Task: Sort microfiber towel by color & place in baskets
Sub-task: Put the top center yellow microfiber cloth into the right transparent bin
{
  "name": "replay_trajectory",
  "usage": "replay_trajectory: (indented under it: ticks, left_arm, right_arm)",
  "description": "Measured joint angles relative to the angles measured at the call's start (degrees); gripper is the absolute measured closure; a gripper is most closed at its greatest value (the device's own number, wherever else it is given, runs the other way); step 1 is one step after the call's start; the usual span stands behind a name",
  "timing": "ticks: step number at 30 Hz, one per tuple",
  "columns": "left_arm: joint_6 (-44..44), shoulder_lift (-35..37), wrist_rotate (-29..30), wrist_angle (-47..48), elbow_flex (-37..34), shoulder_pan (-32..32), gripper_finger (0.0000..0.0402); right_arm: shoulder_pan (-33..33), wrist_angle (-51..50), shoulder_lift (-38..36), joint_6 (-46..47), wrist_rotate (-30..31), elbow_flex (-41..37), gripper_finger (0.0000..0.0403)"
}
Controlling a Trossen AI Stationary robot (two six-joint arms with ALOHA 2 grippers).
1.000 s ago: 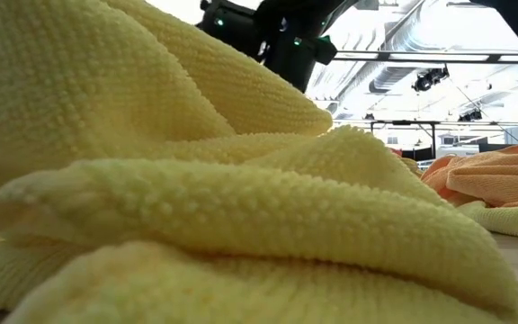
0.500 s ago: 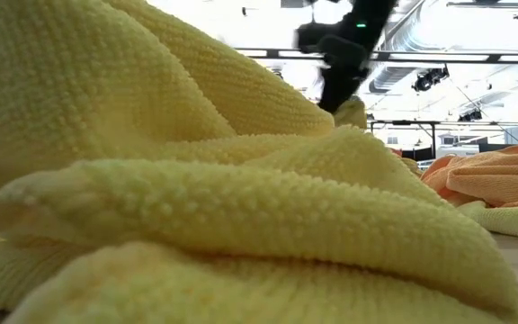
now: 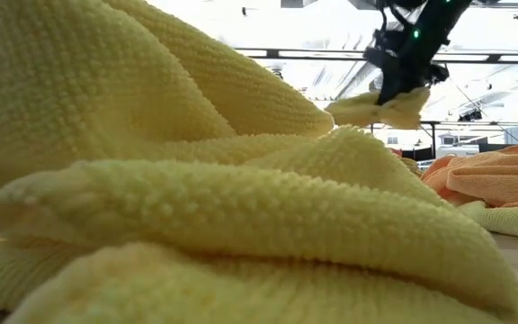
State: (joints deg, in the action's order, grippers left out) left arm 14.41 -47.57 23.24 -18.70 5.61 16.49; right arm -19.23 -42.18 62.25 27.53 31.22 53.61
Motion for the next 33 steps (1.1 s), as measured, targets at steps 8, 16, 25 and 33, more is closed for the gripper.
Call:
replay_trajectory:
  ticks: [8, 16, 25, 33]
  left_arm:
    - [-0.01, 0.0, -0.23, 0.04, 0.0, 0.0, 0.0296]
    - [0.23, 0.0, -0.27, 0.05, 0.0, 0.0, 0.0296]
    - [1.86, 0.0, -0.3, 0.22, 0.0, 0.0, 0.0296]
    - [1.95, -0.02, -0.36, 0.92, 0.0, 0.0, 0.0296]
  right_arm:
    - [-12.43, -1.31, 4.52, -0.51, -4.97, -3.89, 0.0399]
    - [-17.92, -0.66, 12.58, -0.54, -9.92, -3.9, 0.0399]
    - [-19.86, -2.86, 17.56, -1.94, -9.16, -3.87, 0.0358]
    - [-19.86, -3.18, 11.91, -2.05, -8.95, -3.87, 0.026]
